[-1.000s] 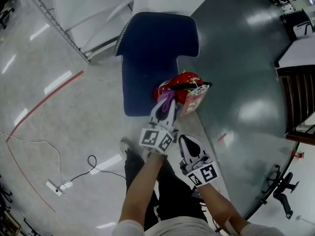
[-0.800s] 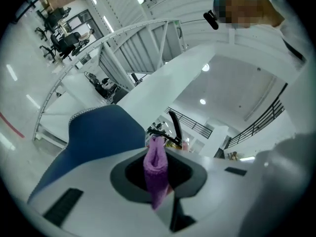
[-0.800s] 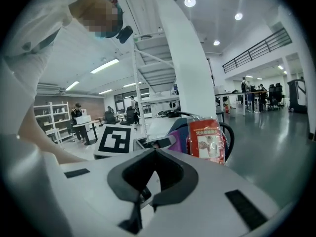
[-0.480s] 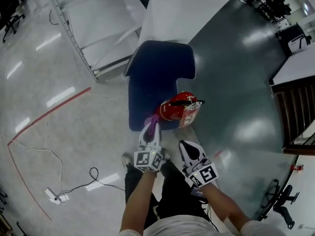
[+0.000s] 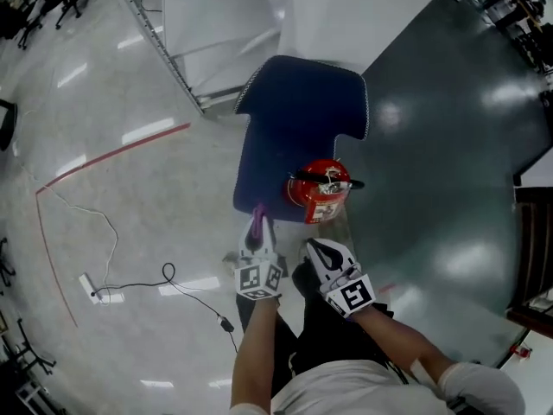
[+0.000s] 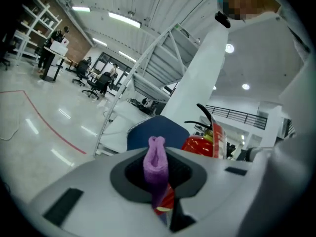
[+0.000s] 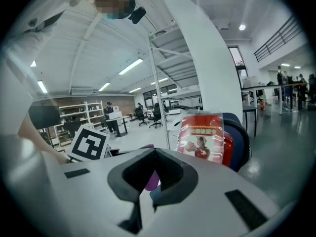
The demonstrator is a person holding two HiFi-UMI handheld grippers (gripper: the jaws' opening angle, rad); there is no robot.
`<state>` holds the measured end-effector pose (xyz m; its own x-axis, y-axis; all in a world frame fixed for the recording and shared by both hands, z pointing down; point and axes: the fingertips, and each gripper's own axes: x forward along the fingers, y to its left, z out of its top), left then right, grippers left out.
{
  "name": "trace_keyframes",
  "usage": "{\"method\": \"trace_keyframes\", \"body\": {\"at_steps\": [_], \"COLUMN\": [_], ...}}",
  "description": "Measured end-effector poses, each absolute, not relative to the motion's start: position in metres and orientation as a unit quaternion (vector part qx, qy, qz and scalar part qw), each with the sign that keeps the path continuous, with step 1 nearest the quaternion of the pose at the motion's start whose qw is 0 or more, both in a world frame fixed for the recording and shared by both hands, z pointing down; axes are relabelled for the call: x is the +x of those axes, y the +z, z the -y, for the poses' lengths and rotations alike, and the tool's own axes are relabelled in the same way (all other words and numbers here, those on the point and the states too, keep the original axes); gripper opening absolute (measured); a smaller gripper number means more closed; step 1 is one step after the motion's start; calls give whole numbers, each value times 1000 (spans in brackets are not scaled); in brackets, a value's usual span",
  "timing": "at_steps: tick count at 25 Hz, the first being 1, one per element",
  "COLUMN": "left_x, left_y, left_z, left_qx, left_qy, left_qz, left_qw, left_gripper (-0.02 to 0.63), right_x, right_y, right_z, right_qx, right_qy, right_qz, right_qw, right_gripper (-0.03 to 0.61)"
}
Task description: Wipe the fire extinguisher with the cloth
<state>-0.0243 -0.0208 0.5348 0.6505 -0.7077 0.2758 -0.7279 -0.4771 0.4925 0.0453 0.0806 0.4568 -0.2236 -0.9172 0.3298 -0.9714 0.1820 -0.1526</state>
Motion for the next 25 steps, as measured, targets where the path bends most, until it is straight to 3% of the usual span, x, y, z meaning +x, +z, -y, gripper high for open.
{"method": "trace_keyframes", "body": {"at_steps": [25], "left_x": [35], "left_y": [768], "left_z": [12], "left_qx": [819], "left_qy": [53], "left_qz": [442], "left_qw": [362], "left_gripper": [51], "right_x": [75], "right_y": [546], "right_z": [-105], "right_qx": [599], "right_qy": [244], "right_qz": [759], "right_qw": [76], "right_gripper": [14]}}
